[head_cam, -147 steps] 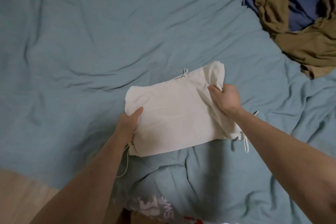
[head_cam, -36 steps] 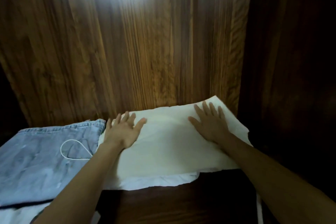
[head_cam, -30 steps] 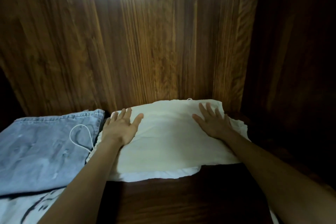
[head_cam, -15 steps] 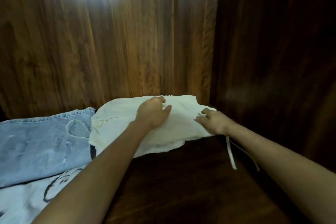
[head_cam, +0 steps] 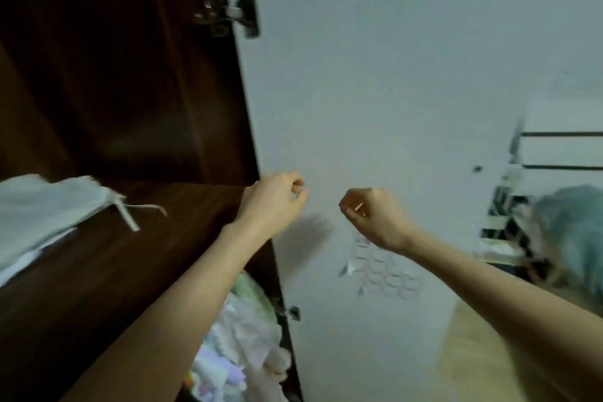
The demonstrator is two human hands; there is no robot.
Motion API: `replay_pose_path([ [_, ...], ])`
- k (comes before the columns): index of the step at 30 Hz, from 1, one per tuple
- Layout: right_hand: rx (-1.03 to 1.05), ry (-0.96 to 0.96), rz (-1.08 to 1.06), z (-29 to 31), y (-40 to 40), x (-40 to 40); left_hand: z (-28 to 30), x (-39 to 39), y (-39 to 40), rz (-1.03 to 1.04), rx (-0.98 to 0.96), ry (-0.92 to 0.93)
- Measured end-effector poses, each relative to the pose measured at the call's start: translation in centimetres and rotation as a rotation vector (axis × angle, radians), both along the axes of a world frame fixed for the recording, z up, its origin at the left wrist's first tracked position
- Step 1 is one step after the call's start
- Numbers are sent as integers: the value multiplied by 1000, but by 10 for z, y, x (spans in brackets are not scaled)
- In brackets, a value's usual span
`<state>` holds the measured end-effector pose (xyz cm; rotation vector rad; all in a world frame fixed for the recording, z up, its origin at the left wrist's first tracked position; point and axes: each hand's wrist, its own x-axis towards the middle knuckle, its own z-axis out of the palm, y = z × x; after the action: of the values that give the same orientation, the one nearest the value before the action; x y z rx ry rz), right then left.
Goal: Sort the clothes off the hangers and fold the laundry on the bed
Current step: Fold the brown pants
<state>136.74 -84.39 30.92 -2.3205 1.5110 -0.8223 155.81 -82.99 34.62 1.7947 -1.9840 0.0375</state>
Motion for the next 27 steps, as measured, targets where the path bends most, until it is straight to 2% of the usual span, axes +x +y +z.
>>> replay_pose_path([
  [7, -63, -20, -463, -22, 73, -243, -19, -248, 10, -447, -24, -91],
  [10, -99, 136, -685, -33, 117, -350, -36, -371, 25, -616, -52, -151],
  [13, -101, 392, -878, -43, 167, -461, -54, -496, 44, -773, -78, -189],
  [16, -60, 503, -1056, -55, 221, -569, -75, -615, 66, -902, -78, -237],
  [22, 207, 604, -1405, -83, 354, -715, -111, -805, 136, -1176, -98, -376],
  [27, 433, 662, -1707, -108, 469, -776, -128, -937, 221, -1486, -232, -471],
])
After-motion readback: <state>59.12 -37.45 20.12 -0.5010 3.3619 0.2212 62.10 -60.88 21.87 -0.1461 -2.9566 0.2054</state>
